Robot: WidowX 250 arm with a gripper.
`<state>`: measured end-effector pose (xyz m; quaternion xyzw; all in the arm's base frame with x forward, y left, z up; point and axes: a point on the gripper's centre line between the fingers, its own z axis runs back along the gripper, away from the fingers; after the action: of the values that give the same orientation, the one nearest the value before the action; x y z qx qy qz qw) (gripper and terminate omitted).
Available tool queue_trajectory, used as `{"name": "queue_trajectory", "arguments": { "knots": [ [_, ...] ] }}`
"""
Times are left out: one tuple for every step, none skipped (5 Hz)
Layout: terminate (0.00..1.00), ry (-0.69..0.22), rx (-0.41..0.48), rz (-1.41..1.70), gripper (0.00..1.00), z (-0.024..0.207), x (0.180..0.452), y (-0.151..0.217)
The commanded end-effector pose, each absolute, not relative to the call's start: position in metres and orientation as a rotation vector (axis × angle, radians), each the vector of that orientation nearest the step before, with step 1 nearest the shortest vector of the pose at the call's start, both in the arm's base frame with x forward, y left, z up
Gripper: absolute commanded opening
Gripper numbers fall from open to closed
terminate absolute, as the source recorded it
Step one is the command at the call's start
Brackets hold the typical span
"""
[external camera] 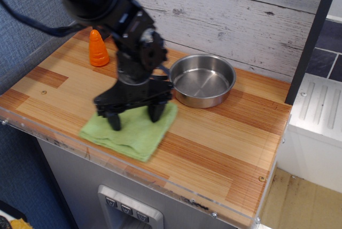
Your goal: Slide the green cloth right to the edge of the counter.
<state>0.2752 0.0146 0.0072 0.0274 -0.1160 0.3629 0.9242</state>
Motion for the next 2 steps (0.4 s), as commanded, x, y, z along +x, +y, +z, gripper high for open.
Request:
{"name": "queue_trajectory", "arguments": {
  "knots": [
    [0.0,-0.251,0.004,0.566,1.0,0.008,0.291,-0.054],
    [0.0,-0.237,-0.01,0.509,1.0,0.005,0.288,-0.079]
  ]
}}
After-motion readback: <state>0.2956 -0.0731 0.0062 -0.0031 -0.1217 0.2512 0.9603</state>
